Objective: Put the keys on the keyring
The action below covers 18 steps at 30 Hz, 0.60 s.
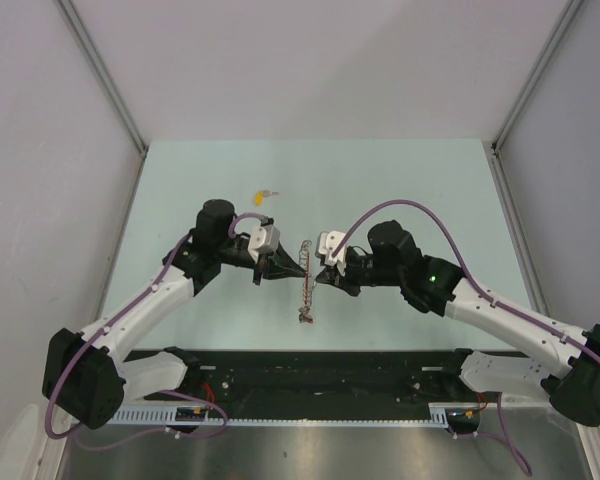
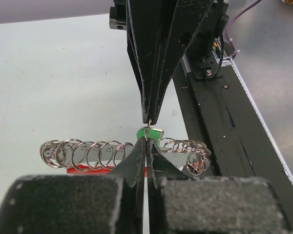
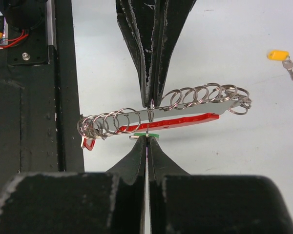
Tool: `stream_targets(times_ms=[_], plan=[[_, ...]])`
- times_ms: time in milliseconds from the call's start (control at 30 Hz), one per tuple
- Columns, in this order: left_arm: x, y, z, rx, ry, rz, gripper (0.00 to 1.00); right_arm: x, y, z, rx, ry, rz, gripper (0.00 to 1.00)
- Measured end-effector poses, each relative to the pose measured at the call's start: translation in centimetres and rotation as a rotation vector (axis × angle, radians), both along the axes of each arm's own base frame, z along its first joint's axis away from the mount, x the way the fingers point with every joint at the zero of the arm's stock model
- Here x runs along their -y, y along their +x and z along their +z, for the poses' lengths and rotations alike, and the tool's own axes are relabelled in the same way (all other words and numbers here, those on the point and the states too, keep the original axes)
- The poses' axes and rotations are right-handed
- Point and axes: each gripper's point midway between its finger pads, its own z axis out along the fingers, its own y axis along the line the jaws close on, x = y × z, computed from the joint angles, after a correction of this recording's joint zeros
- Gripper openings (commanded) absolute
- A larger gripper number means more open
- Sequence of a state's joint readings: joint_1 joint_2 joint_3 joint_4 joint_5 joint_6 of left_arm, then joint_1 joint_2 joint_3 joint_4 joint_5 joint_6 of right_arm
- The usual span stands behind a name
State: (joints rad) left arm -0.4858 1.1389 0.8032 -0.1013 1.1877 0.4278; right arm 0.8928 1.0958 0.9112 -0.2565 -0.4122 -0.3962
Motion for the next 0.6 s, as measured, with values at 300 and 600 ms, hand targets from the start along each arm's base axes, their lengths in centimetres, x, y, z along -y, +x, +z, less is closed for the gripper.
stream_targets(times_ms=[300,600], plan=[[0.01,0.00,0.13,0.000,0.000,0.000,0.00,-0.38,-0.02,0.56,0.009,0.025,0.012,0.00],[0.01,0.01,0.10,-0.001,0.002,0.001,0.00,-0.35,0.15,0.40,0.009,0.019,0.004,0.00]])
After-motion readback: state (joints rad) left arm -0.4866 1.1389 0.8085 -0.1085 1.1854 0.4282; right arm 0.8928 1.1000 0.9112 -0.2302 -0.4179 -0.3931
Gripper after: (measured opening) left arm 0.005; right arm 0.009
